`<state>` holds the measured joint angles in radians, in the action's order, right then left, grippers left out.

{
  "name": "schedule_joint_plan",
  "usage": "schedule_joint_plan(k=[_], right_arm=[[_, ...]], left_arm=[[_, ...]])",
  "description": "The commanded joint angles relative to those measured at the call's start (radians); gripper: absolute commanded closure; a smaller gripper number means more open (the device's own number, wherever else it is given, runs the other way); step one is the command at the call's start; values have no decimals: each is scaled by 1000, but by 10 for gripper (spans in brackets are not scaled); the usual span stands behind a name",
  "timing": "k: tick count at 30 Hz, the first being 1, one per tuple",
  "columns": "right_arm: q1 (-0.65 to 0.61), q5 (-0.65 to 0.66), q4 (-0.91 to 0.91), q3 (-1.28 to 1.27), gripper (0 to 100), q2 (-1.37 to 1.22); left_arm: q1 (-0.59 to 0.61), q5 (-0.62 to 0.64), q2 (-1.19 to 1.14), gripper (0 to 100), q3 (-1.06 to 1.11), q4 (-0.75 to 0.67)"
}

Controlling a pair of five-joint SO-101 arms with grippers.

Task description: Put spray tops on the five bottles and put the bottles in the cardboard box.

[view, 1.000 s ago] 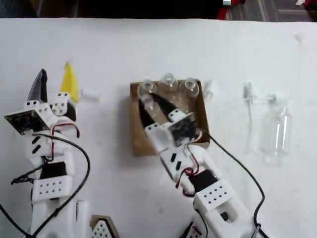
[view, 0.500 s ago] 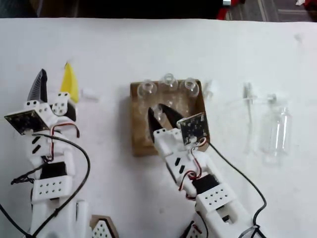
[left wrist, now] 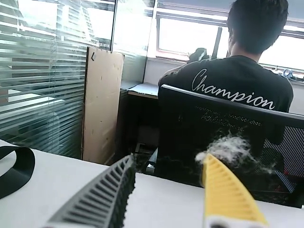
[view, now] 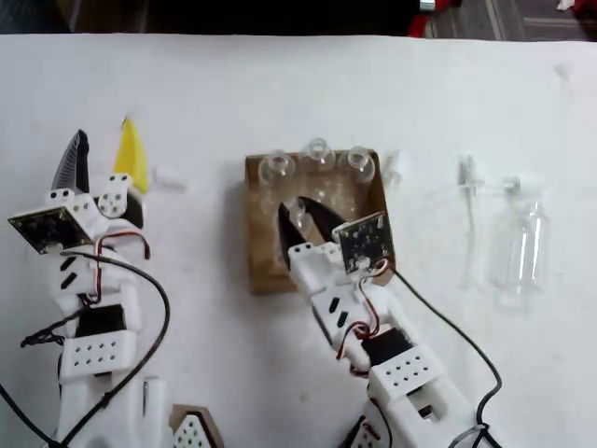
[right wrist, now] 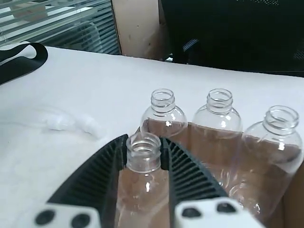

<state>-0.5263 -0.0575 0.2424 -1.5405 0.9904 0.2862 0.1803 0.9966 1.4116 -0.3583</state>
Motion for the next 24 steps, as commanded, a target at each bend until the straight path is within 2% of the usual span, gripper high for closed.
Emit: schedule_joint_plan(k=[1,6,12,17,24], right_arm=[[-10,-6,-7,6,977,8],[-10,-3,-7,6,977,8],[-62,158,-7,-32,977,18],[-99,183,-7,-46,971,18],[-94,183,-7,-58,808,16]], left_arm=[[-10,9,18,790,-17,-21],[-10,9,18,790,-17,-23],[-10,9,18,790,-17,-23],[-10,9,18,790,-17,-23],[-10,9,18,790,-17,-23]])
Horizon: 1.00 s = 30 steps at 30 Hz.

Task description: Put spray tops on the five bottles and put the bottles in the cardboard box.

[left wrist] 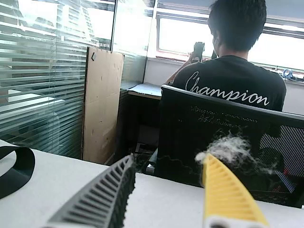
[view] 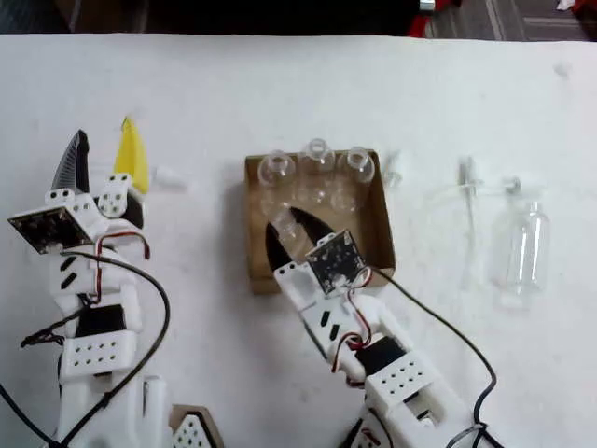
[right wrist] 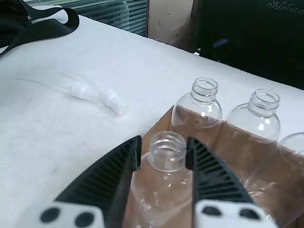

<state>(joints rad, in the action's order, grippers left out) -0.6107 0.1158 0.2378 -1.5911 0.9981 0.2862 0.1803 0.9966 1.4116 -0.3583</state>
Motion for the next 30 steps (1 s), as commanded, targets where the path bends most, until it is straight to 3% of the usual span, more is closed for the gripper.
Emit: schedule_joint_plan(k=[1,12,19,26,30], right_arm=[[-10,9,4,-17,795,10],[-13,9,5,-17,779,19],[-8,11,-15,-15,779,173],[51,-11,-246,43,779,463],[225,-215,-446,109,779,694]], left_arm=[[-10,9,18,790,-17,-23],[-10,9,16,790,-18,-23],[-12,9,16,790,-18,-23],[-12,9,16,790,-18,-23],[-12,9,16,790,-18,-23]])
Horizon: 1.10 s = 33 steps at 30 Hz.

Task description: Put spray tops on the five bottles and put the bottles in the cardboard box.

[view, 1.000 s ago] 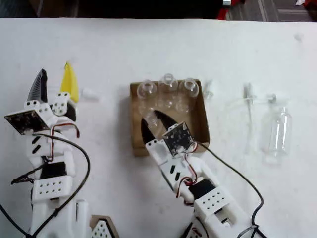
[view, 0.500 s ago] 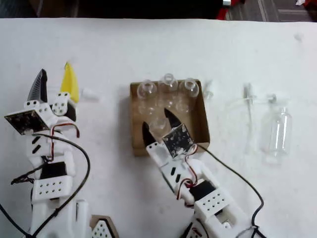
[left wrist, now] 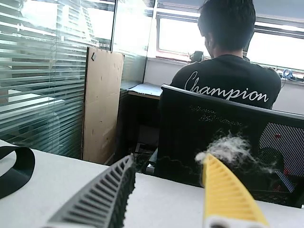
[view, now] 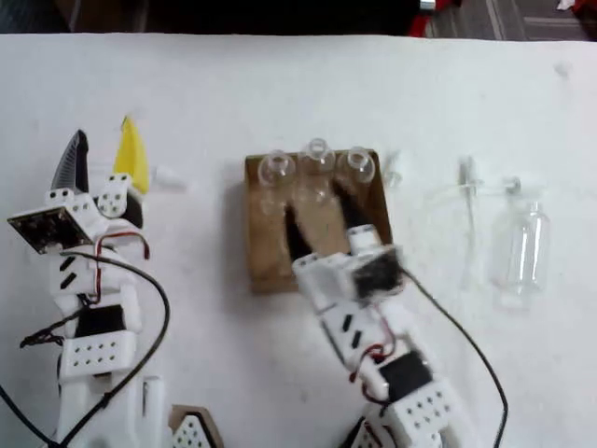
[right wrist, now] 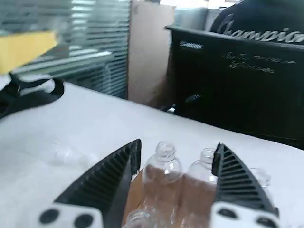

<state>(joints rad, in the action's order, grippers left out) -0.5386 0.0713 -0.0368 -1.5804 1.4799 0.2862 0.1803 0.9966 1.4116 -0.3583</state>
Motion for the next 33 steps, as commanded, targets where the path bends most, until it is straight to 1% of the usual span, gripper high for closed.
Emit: schedule_joint_plan(k=[1,2,4,7,11,18,20,24,30,33], right_arm=[[205,-227,-214,103,779,271],[255,-278,-246,103,779,321],[348,-365,-274,106,779,334],[453,-436,-274,103,779,283],[565,-440,-278,86,779,269],[734,-440,-259,-2,779,328],[753,-440,-242,-8,779,323],[750,-440,-222,-34,779,320],[696,-440,-117,-103,779,320],[694,-440,-102,-109,779,320]], left_arm=[[-12,9,16,790,-18,-23],[-12,9,16,790,-18,-23],[-12,9,16,790,-18,-23],[-12,9,16,790,-18,-23],[-12,9,16,790,-18,-23],[-16,9,16,790,-18,-23],[-31,9,16,790,-17,-23],[-42,8,16,790,-15,-21],[-44,8,16,790,-15,-21],[-47,8,16,790,-15,-20]])
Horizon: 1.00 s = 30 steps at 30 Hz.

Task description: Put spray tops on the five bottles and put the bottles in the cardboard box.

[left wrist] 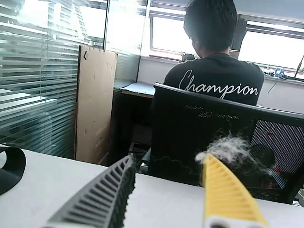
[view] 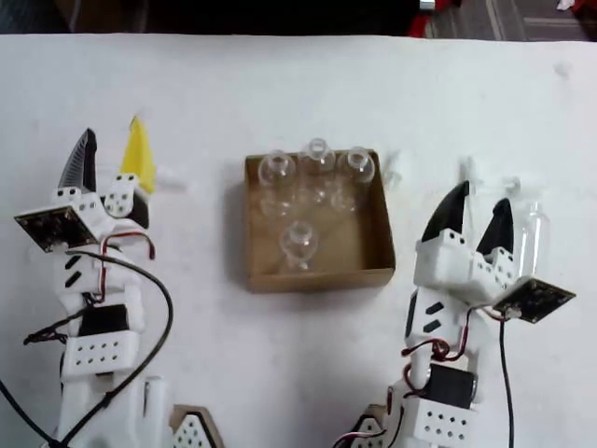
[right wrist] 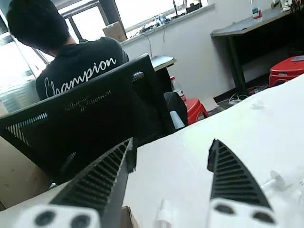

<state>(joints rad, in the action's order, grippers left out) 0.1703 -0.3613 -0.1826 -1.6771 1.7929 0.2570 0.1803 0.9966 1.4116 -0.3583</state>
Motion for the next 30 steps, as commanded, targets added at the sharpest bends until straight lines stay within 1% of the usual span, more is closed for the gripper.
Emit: schedule_joint_plan(k=[1,5,8,14,19,25,30], right_arm=[[-15,-8,44,-12,779,7],[-13,-8,45,-12,779,7],[-13,-8,44,-12,779,7],[-13,-8,42,-12,779,7],[-15,-8,42,-12,780,7],[-16,-8,42,-12,781,7],[-16,-8,42,-12,783,5]], left_arm=[[-30,8,15,790,-15,-17],[-71,-5,15,790,-12,-15],[-107,-77,13,790,-8,-15],[-199,-181,13,790,20,-20],[-206,-190,13,794,20,-15],[-202,-199,15,950,20,-17],[-199,-196,19,970,20,-18]])
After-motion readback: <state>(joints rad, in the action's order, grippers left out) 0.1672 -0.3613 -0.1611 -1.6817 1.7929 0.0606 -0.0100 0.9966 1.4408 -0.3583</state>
